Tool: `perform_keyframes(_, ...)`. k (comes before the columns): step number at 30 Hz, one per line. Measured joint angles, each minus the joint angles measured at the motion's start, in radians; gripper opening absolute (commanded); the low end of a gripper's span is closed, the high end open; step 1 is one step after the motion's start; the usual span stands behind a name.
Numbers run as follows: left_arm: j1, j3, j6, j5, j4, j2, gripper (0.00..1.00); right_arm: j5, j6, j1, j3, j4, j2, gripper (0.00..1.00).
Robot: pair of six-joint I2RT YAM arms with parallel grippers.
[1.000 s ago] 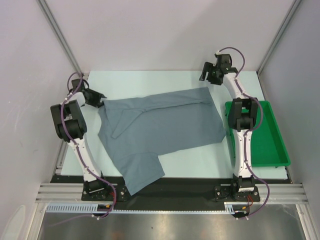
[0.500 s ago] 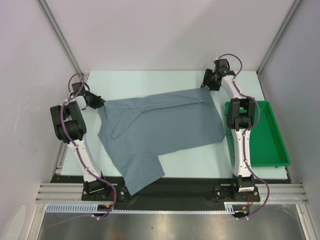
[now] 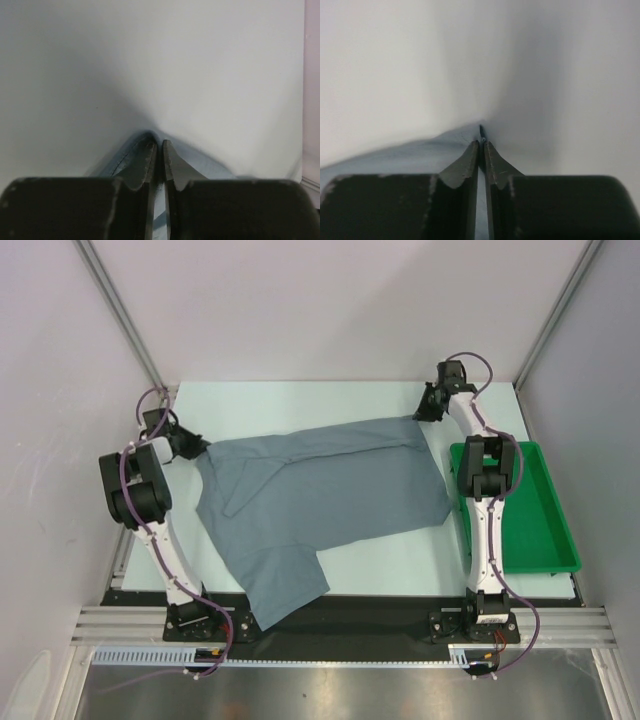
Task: Fold and stack the t-shirts
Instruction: Fold the tshirt
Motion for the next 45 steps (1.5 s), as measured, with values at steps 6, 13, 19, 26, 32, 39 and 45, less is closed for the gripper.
perform_keyframes(6,0.016,-0.035,0.003,0.025,0.068,-0.005,0.05,-0.017,0.047,-0.011,-0.004,0.024,0.0,0.0)
perform_keyframes(13,0.028,-0.077,0.009,0.041,0.158,-0.018,0.02,0.008,0.071,-0.006,-0.01,0.089,0.0,0.0)
perform_keyframes(19,0.03,-0.069,0.01,0.048,0.174,-0.018,0.02,0.029,0.079,-0.006,0.019,0.102,0.022,0.0)
perform_keyframes(26,0.03,-0.014,0.018,0.06,0.171,-0.018,0.24,0.062,0.099,-0.005,0.0,0.117,0.025,0.0)
perform_keyframes(32,0.036,0.01,0.029,0.038,0.163,-0.018,0.45,0.065,0.108,-0.006,0.019,0.113,0.031,0.41)
perform_keyframes(39,0.036,0.003,0.071,-0.013,0.036,-0.075,0.49,0.101,0.078,-0.014,0.045,0.062,0.019,0.81)
perform_keyframes(45,0.008,-0.061,0.11,-0.071,-0.058,-0.309,0.47,0.169,0.033,-0.013,0.045,-0.061,-0.054,0.77)
